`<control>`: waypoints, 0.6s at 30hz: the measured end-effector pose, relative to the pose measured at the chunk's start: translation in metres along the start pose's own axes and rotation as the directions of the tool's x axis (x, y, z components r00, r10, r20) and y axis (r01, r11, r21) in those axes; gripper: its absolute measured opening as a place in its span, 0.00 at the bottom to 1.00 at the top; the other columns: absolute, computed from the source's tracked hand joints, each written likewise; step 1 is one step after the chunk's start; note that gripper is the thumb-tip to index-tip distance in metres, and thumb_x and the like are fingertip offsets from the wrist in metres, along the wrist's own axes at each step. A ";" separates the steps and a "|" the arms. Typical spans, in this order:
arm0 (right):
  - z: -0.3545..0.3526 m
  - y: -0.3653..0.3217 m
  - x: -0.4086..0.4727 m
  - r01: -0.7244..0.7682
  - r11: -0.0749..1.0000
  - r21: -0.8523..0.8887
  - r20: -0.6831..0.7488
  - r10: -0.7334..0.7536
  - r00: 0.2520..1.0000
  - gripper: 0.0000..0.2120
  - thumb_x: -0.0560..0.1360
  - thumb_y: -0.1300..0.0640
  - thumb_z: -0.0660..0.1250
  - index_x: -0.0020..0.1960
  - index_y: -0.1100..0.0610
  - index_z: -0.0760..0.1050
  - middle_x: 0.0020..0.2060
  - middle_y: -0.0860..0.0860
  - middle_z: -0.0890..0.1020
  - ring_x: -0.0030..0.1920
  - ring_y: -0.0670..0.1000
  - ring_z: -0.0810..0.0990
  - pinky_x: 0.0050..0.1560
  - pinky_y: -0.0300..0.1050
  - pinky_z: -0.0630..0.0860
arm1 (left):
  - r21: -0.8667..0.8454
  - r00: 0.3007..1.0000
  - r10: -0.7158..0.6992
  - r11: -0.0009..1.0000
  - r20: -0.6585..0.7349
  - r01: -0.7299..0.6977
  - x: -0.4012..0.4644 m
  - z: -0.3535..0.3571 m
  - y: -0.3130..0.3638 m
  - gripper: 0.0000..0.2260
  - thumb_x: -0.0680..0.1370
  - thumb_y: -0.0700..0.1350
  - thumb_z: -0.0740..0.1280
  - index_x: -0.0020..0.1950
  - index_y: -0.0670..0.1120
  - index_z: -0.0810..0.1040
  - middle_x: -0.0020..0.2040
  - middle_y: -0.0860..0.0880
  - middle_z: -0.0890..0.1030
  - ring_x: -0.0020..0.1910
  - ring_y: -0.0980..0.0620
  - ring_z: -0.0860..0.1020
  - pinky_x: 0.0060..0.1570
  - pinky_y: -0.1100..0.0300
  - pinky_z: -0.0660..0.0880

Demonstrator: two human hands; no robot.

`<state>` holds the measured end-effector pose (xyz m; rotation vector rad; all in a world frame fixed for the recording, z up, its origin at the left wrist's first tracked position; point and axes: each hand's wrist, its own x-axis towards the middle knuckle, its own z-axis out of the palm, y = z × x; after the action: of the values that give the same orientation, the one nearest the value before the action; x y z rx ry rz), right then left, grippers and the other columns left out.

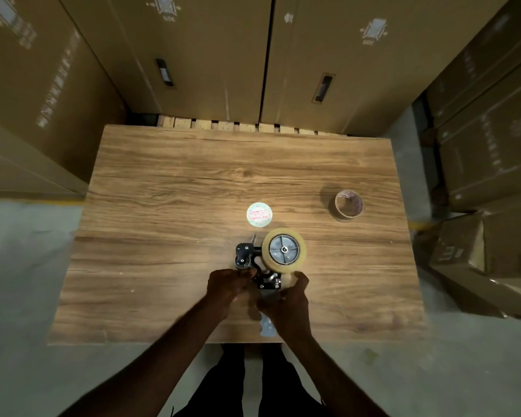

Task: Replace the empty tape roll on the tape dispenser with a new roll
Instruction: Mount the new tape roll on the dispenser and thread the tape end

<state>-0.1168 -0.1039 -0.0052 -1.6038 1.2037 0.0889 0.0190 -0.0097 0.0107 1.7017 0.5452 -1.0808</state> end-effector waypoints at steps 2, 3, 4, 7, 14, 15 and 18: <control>0.004 0.001 -0.005 0.043 0.999 -0.011 0.012 -0.043 0.999 0.44 0.62 0.63 0.84 0.66 0.50 0.60 0.41 0.51 0.86 0.36 0.42 0.85 0.34 0.34 0.79 | 0.003 0.998 -0.048 0.999 -0.033 0.049 0.001 0.005 0.004 0.17 0.64 0.49 0.82 0.41 0.38 0.83 0.35 0.42 0.81 0.29 0.51 0.76 0.26 0.63 0.70; 0.007 0.003 -0.008 0.047 0.999 -0.026 0.019 -0.046 0.999 0.45 0.62 0.64 0.84 0.68 0.51 0.59 0.42 0.51 0.86 0.37 0.43 0.86 0.34 0.35 0.81 | -0.001 0.995 -0.091 0.996 -0.028 0.091 0.002 0.006 0.006 0.18 0.64 0.51 0.82 0.41 0.39 0.82 0.34 0.43 0.81 0.29 0.51 0.76 0.27 0.63 0.70; 0.010 0.005 -0.010 0.050 0.998 -0.042 0.027 -0.049 0.998 0.46 0.62 0.64 0.84 0.69 0.51 0.59 0.44 0.50 0.86 0.38 0.43 0.86 0.35 0.36 0.82 | -0.023 0.991 -0.131 0.991 -0.008 0.131 0.003 0.008 0.007 0.19 0.64 0.52 0.82 0.41 0.40 0.82 0.34 0.44 0.81 0.30 0.51 0.76 0.29 0.62 0.70; 0.015 0.008 -0.015 0.040 0.994 -0.103 0.044 -0.036 0.998 0.47 0.64 0.63 0.83 0.72 0.53 0.57 0.49 0.52 0.86 0.38 0.43 0.84 0.35 0.34 0.81 | -0.079 0.981 -0.188 0.978 0.046 0.191 0.004 0.013 0.011 0.21 0.63 0.52 0.82 0.46 0.40 0.82 0.38 0.44 0.83 0.35 0.49 0.78 0.34 0.60 0.72; 0.015 0.007 -0.018 0.024 0.991 -0.129 0.070 -0.015 0.997 0.45 0.68 0.65 0.81 0.75 0.57 0.57 0.49 0.50 0.83 0.33 0.39 0.80 0.29 0.28 0.76 | -0.101 0.976 -0.208 0.972 0.056 0.213 0.003 0.019 0.017 0.16 0.68 0.45 0.79 0.50 0.40 0.81 0.42 0.44 0.82 0.38 0.49 0.79 0.33 0.59 0.73; 0.014 0.006 -0.019 0.020 0.992 -0.129 0.072 -0.011 0.997 0.43 0.69 0.65 0.81 0.75 0.57 0.58 0.48 0.51 0.83 0.33 0.38 0.79 0.29 0.28 0.76 | -0.097 0.979 -0.201 0.974 0.043 0.204 0.004 0.021 0.016 0.15 0.68 0.44 0.79 0.50 0.39 0.81 0.41 0.43 0.82 0.37 0.49 0.79 0.32 0.59 0.74; 0.012 0.005 -0.019 0.019 0.993 -0.119 0.061 -0.012 0.998 0.40 0.70 0.62 0.81 0.73 0.57 0.60 0.50 0.53 0.85 0.35 0.38 0.79 0.30 0.28 0.76 | -0.087 0.982 -0.189 0.978 -0.012 0.187 0.004 0.023 0.015 0.14 0.69 0.40 0.78 0.49 0.35 0.81 0.37 0.42 0.81 0.33 0.48 0.79 0.32 0.59 0.76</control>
<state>-0.1237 -0.0817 -0.0023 -1.7023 1.1573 0.2008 0.0231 -0.0371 0.0130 1.6126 0.7675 -1.1578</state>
